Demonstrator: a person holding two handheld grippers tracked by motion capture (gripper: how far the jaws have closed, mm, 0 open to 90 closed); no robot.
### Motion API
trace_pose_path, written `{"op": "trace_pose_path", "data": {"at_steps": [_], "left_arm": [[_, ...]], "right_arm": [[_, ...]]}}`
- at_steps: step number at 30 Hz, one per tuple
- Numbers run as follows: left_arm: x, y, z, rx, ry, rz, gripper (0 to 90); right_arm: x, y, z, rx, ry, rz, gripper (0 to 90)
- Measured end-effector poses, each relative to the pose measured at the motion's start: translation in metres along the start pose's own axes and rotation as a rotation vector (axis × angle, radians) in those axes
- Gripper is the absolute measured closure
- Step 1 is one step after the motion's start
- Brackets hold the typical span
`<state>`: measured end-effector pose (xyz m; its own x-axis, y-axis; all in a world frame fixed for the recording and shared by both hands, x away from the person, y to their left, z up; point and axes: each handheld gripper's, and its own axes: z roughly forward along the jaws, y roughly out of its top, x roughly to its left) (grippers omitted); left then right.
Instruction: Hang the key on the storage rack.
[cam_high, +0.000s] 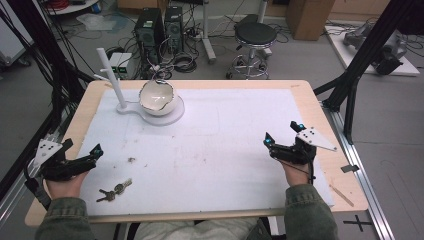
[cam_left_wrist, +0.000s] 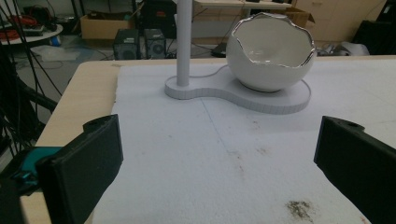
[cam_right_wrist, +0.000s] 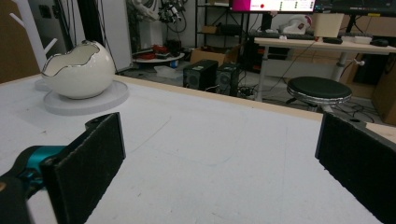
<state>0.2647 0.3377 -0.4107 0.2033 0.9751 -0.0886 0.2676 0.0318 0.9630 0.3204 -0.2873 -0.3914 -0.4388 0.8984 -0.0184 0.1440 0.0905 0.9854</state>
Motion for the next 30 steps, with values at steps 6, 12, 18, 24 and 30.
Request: {"op": "trace_pose_path", "data": {"at_steps": [6, 12, 18, 24, 30], "left_arm": [[0.0, 0.0, 0.0, 0.006, -0.009, 0.003, 1.7], [-0.001, 0.0, 0.001, 0.008, -0.018, 0.005, 1.7], [-0.003, 0.001, 0.001, 0.023, -0.034, 0.007, 1.7], [-0.007, 0.002, 0.003, 0.05, -0.041, 0.014, 1.7], [-0.016, 0.008, 0.007, 0.108, -0.079, 0.055, 1.7]], "right_arm": [[0.0, 0.0, 0.0, 0.004, 0.006, 0.01, 0.4], [0.001, 0.0, 0.0, 0.009, 0.009, 0.003, 0.4], [0.001, -0.001, 0.001, 0.016, 0.014, 0.001, 0.4], [0.003, -0.001, 0.001, 0.024, 0.002, -0.009, 0.4], [0.004, -0.001, 0.001, 0.026, 0.005, -0.02, 0.4]]}}
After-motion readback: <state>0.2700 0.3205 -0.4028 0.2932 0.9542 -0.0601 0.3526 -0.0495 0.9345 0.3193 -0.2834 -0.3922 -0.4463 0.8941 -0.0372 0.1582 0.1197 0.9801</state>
